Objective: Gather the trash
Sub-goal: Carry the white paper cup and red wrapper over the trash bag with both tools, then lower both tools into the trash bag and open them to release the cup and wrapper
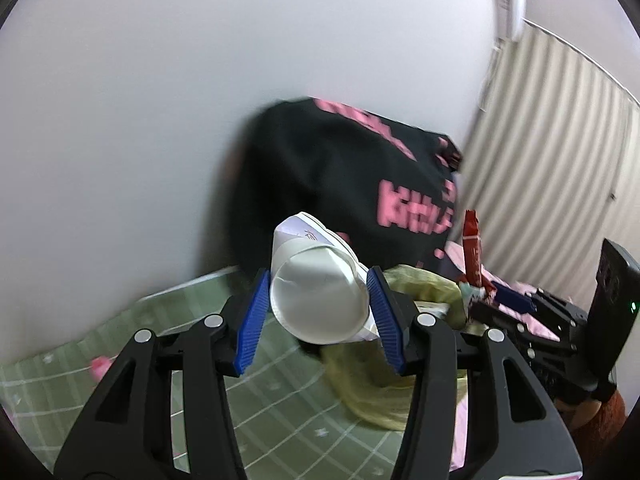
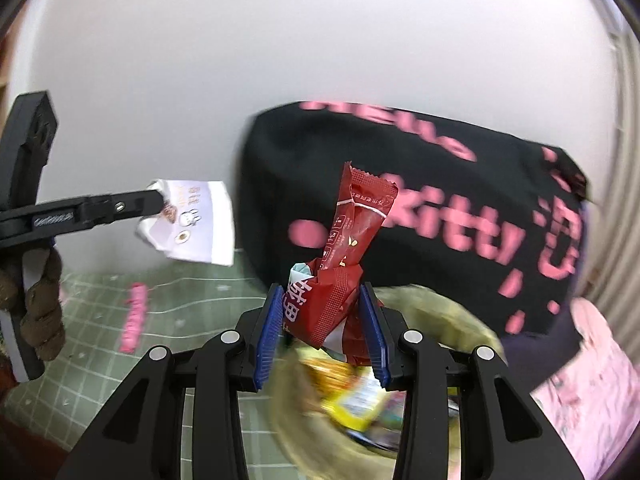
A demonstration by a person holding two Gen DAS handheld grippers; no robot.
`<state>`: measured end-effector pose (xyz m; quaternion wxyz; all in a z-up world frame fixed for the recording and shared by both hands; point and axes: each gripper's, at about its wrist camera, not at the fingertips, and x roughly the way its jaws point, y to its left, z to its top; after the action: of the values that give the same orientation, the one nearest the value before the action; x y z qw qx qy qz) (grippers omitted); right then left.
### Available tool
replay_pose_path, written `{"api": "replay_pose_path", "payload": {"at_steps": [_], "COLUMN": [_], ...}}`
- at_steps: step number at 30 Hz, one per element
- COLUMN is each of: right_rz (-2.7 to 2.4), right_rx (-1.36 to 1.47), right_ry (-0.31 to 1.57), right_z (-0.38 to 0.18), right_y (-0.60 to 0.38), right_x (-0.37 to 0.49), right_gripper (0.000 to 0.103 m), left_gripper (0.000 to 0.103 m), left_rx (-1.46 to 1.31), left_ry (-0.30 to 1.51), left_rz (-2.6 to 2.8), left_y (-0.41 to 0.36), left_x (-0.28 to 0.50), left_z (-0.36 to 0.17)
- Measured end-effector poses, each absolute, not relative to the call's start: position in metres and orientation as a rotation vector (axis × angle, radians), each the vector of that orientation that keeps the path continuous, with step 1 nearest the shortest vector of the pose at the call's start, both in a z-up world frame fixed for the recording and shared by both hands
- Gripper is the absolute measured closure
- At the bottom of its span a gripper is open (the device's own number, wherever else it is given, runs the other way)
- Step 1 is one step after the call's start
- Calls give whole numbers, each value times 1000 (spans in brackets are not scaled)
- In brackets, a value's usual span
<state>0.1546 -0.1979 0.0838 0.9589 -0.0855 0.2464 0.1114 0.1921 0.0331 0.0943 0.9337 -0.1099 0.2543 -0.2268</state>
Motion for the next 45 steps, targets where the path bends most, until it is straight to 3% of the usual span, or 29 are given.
{"api": "replay_pose_path", "payload": {"at_steps": [13,24,45], "right_rz": [8,82,223], "right_rx": [-5,-26,-84], "right_ry": [537,651,795], "right_z": [72,40,0], "right_y": [-303,-313,-313], "right_x": [144,169,210], "right_gripper": [66,66,66], "left_gripper": [56,56,56], "left_rx": [-151,-24,-27], "left_ry": [675,811,918], "left_rz": [-668,-731,-711], "left_y": [-58,-140,-169], "left_x": [225,258,296], "left_z": [56,8,-4]}}
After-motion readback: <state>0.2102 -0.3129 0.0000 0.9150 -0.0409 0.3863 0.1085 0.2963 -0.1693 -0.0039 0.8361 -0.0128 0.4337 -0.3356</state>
